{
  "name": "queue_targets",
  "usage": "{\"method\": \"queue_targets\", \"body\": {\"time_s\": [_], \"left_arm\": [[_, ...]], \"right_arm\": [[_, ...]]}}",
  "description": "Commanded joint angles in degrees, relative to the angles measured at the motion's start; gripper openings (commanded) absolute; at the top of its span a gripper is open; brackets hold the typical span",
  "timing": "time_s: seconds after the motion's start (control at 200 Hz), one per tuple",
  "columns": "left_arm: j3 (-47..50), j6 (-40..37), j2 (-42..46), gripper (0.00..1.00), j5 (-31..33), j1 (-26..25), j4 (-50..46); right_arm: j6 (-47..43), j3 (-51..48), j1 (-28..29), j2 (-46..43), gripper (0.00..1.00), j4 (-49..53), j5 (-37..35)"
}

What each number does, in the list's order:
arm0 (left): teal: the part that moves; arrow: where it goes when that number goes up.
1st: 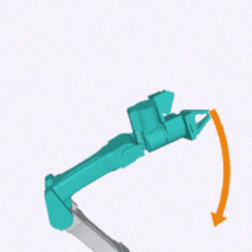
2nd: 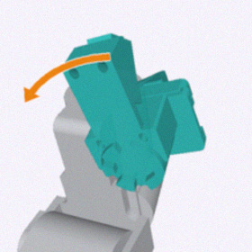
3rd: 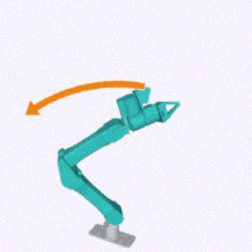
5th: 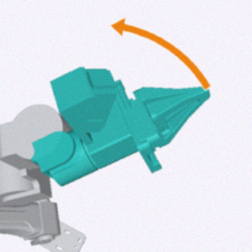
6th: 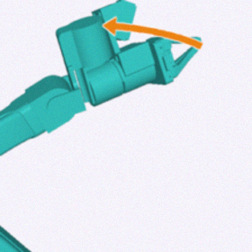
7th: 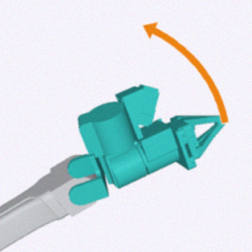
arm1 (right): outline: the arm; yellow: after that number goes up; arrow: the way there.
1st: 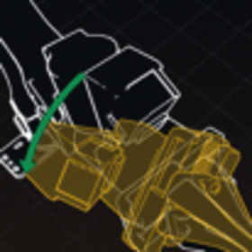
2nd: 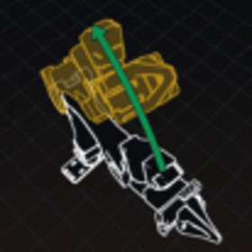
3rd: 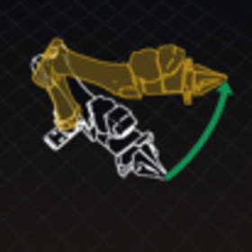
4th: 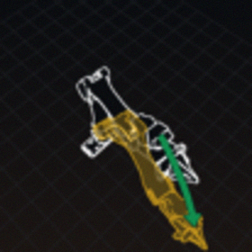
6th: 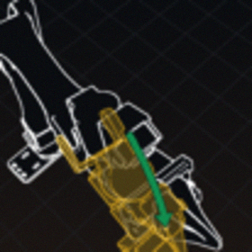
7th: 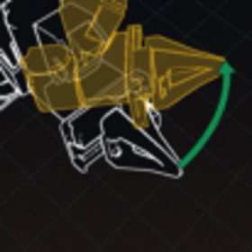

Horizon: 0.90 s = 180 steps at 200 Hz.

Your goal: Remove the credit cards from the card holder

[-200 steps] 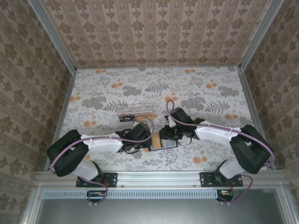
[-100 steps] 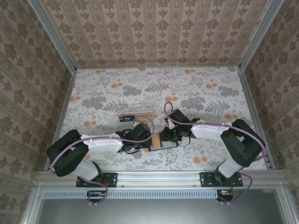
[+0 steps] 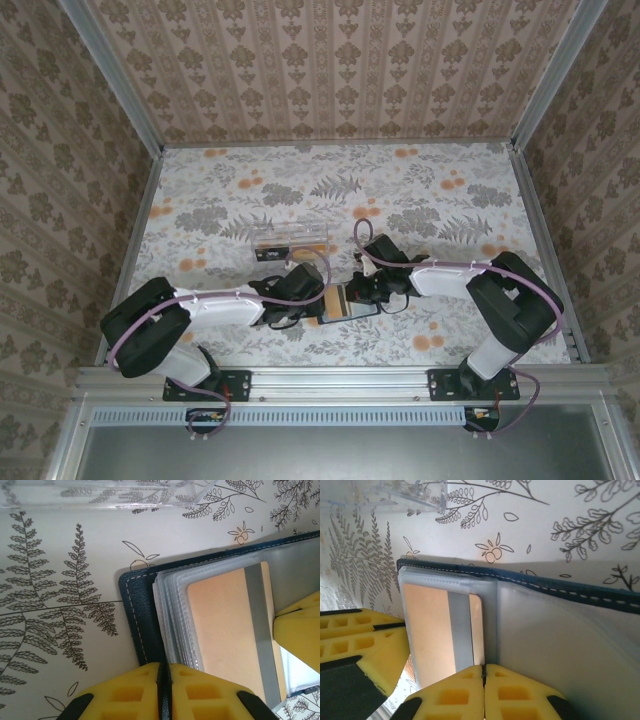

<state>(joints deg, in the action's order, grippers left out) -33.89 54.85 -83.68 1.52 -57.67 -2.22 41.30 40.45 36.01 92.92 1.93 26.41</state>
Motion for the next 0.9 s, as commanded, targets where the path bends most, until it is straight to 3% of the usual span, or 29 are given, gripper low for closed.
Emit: {"method": "queue_targets", "body": {"time_s": [0.0,0.895], "left_arm": [[-0.9,-0.71,-1.15,0.14,0.32,-0.45,-2.97],[-2.9,-2.62,2.72,0.14,2.71,-0.87,-7.67]], "right_arm": [[0.92,-1.66,-0.75,0.25,0.01,-1.75,1.91],[-1.17,-3.36,-3.74,-4.97,0.0,1.9,0.39]]}}
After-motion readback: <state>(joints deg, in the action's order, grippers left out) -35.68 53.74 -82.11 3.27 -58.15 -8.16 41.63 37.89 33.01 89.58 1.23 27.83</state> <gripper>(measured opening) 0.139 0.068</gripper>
